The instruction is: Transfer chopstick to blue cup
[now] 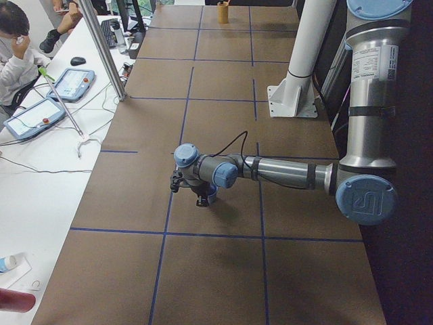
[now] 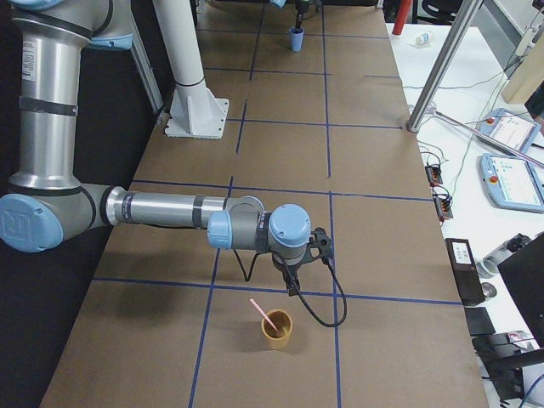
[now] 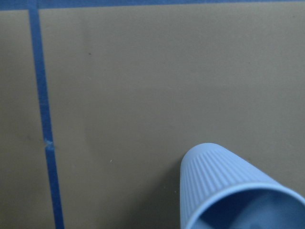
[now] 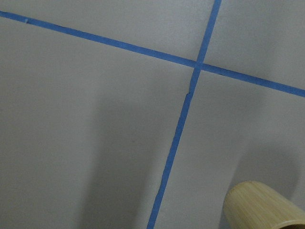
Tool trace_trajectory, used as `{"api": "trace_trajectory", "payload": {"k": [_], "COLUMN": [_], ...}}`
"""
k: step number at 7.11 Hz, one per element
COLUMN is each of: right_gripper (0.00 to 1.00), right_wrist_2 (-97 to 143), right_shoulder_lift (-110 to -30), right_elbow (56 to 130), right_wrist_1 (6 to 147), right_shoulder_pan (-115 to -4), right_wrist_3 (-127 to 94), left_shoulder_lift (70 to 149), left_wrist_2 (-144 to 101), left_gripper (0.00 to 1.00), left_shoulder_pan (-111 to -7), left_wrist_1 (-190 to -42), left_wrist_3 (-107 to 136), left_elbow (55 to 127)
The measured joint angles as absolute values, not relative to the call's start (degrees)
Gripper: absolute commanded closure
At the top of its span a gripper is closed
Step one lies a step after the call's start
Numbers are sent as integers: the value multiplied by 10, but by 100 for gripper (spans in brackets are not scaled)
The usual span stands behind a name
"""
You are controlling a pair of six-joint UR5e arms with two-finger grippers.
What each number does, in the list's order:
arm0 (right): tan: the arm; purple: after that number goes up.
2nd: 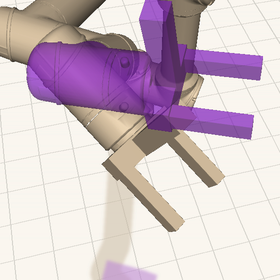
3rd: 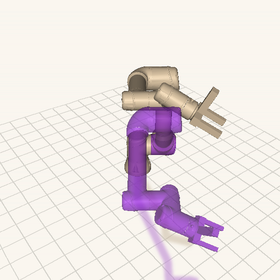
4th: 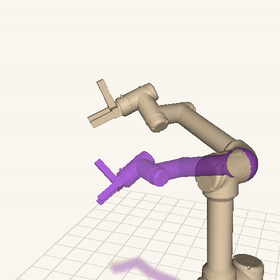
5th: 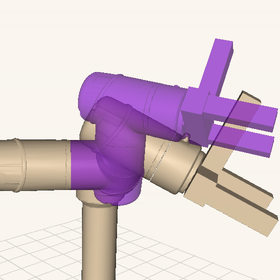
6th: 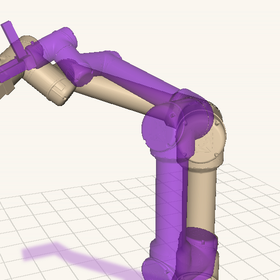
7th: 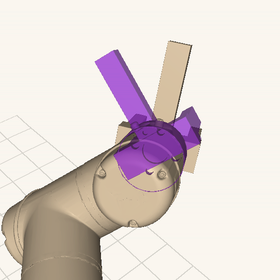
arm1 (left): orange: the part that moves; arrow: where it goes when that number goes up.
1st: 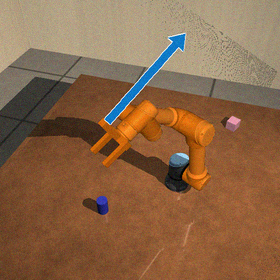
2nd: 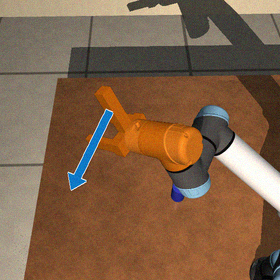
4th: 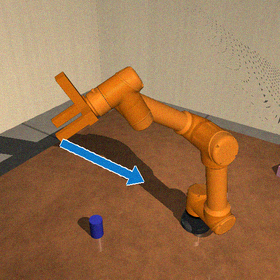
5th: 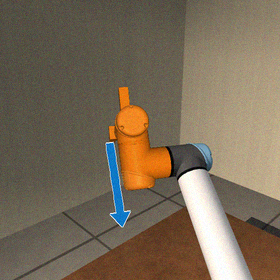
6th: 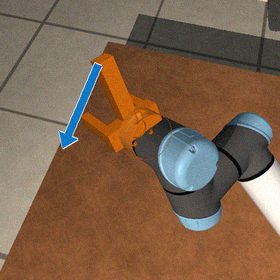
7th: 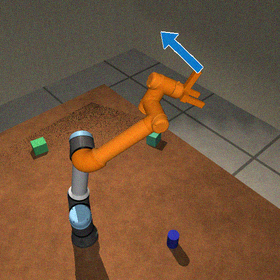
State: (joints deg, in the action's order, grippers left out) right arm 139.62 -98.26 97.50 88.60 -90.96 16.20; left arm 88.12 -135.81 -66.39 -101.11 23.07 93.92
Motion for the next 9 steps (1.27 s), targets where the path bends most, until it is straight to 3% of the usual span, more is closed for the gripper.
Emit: {"api": "trace_trajectory", "payload": {"k": [2,5,7,9], "right_gripper": [0,0,0,0], "right_wrist_2": [1397,1403,1407,1411], "right_shoulder_lift": [-983,-983,-981,-979], "right_elbow": [977,979,979,980], "right_wrist_1": [885,884,884,883], "right_shoulder_pan": [-909,-909,-909,-908], "right_wrist_3": [162,162,162,161], "left_shoulder_lift": [913,1085,1212,1287], "left_wrist_2": [-1412,-1462,-1335,-1237], "left_gripper": [100,100,100,100], "left_shoulder_pan": [-663,-564,-424,-351], "left_wrist_1": [-1013,-1011,-1010,-1012], "left_wrist_3": [314,646,795,834], "left_elbow": [976,1032,990,928]}}
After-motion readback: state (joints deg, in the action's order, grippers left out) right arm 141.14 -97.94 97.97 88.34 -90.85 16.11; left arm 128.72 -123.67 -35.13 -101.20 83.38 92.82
